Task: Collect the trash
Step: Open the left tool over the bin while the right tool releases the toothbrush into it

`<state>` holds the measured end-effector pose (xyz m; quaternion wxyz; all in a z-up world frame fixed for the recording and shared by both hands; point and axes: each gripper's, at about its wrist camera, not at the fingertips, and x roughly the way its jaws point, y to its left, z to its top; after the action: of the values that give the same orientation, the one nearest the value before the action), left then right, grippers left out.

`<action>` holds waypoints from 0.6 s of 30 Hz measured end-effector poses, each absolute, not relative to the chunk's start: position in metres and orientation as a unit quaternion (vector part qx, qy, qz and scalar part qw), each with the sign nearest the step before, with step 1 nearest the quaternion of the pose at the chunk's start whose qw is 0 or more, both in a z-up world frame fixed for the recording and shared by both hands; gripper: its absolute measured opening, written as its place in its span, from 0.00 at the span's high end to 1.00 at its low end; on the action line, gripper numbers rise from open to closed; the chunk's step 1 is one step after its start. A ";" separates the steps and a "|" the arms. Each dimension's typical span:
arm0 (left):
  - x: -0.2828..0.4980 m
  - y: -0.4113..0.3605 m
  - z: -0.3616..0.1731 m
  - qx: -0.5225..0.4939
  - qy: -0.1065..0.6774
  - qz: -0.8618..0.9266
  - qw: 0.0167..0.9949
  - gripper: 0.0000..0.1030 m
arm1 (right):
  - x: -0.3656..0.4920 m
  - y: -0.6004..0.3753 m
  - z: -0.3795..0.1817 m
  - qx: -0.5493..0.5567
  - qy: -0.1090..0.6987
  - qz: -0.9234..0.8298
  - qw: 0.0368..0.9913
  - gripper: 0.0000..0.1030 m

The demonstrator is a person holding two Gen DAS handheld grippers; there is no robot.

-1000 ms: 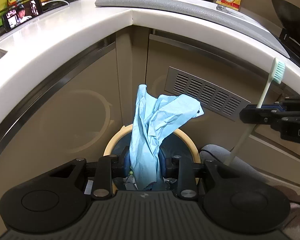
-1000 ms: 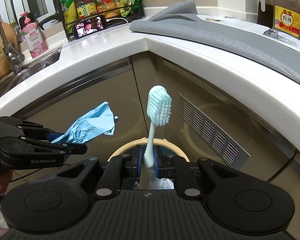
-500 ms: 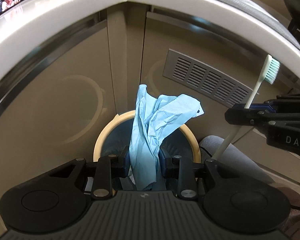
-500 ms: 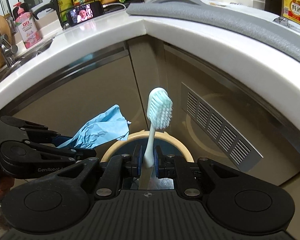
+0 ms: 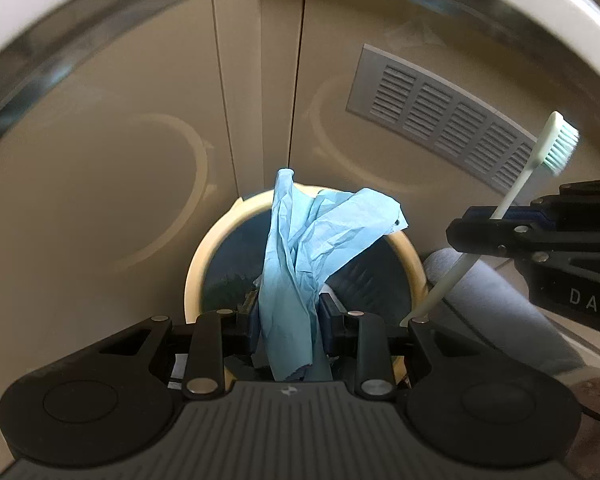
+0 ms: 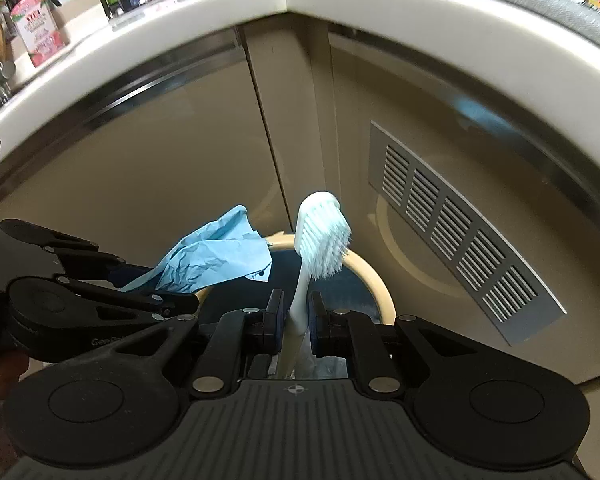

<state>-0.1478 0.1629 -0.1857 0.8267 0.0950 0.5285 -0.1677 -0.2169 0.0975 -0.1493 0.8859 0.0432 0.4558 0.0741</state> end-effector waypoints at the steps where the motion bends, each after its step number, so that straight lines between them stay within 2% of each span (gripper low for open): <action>1: -0.145 0.162 -0.190 0.097 0.531 -0.166 0.825 0.68 | -0.213 0.098 -0.153 0.044 0.461 0.074 0.883 0.87; 18: -0.121 0.164 -0.244 0.111 0.579 -0.140 0.795 0.67 | -0.171 0.111 -0.207 0.039 0.516 0.062 0.854 0.87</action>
<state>-0.1209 0.1636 -0.2438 0.7953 0.1108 0.5794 -0.1395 -0.1708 0.1107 -0.2065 0.8536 0.0387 0.5158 0.0615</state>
